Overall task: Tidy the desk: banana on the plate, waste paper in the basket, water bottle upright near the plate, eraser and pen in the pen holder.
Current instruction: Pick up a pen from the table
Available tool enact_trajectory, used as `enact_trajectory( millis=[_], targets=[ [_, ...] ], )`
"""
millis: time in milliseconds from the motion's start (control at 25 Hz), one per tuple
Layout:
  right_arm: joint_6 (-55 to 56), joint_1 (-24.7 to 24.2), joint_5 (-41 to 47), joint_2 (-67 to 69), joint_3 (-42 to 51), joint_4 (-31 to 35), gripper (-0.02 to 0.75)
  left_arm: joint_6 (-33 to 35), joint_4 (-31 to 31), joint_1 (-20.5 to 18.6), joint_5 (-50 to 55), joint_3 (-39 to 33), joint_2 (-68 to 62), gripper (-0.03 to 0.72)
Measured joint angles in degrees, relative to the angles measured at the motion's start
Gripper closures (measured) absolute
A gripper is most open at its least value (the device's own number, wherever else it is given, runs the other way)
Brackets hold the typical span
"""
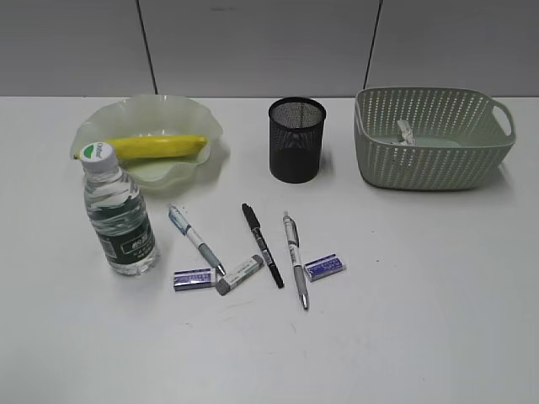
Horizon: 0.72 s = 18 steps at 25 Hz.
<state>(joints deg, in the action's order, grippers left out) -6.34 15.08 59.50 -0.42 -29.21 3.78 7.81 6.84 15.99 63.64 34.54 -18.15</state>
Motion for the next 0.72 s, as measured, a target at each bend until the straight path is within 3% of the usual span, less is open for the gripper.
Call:
enact_trajectory(
  millis=[200, 320, 480, 720],
  targets=[
    [0.0, 0.0, -0.72, 3.64, -0.36, 0.15, 0.272, -2.2, -2.25, 0.0, -1.34, -2.84, 4.74, 0.227],
    [-0.5, 0.0, -6.02, 9.87, -1.61, 1.13, 0.272, -2.57, -2.52, 0.0, -2.4, -3.39, 6.49, 0.23],
    [-5.75, 0.0, -13.61, 23.46, -4.04, 6.08, 0.272, -2.7, -2.69, 0.0, -2.54, -3.51, 7.15, 0.254],
    [-12.78, 0.0, -14.46, 51.7, -13.24, 14.91, 0.305, -2.75, -2.75, 0.0, -2.74, -3.64, 7.58, 0.267]
  ],
)
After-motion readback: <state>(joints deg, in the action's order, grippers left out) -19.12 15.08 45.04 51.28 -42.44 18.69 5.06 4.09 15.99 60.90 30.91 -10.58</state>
